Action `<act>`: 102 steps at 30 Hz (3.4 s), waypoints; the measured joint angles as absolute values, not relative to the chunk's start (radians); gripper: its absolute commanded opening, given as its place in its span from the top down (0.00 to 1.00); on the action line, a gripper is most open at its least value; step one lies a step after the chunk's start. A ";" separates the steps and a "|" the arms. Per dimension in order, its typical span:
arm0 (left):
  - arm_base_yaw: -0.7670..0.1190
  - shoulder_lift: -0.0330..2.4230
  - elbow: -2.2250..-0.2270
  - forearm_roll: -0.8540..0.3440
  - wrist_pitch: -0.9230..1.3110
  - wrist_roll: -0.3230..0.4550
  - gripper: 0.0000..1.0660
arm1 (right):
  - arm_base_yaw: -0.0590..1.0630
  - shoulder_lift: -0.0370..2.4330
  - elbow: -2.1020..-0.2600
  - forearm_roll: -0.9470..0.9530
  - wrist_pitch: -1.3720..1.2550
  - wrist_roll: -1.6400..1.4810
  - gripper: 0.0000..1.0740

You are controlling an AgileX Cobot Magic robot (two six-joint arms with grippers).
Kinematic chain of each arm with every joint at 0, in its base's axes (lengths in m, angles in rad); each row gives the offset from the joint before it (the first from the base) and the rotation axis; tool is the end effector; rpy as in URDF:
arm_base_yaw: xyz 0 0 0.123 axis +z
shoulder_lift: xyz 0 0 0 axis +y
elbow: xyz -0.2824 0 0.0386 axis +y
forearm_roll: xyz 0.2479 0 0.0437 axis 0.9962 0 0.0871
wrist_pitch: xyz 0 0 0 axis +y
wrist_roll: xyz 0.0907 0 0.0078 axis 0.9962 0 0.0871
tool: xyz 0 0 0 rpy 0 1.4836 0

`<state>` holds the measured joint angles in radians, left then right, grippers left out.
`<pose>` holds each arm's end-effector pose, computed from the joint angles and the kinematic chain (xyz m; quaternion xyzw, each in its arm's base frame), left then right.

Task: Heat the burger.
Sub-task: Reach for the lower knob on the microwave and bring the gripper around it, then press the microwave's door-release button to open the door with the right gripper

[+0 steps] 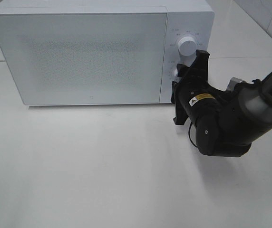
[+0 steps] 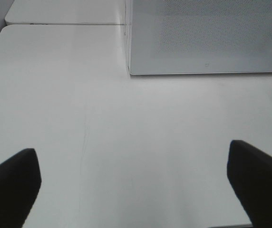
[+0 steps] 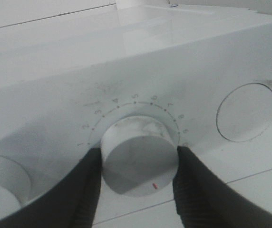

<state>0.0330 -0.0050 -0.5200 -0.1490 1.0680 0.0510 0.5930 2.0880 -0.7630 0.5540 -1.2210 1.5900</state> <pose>-0.0084 -0.0121 0.2828 0.0117 0.8462 -0.0521 0.5303 0.3194 0.1610 0.1137 0.5448 0.4843 0.5443 0.4152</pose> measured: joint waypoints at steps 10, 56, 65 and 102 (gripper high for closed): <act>0.033 -0.005 -0.520 -0.149 1.068 0.051 0.06 | 0.604 2.088 -0.772 0.597 -1.208 1.552 0.41; 0.033 -0.005 -0.520 -0.149 1.068 0.051 0.06 | 0.497 1.497 -0.741 0.197 0.008 0.175 0.34; 0.033 -0.005 -0.520 -0.149 1.068 0.051 0.06 | 0.497 1.407 -0.786 0.172 0.243 0.039 0.34; 0.033 -0.005 -0.520 -0.149 1.068 0.051 0.06 | 0.479 0.613 -0.780 0.021 0.973 0.000 0.34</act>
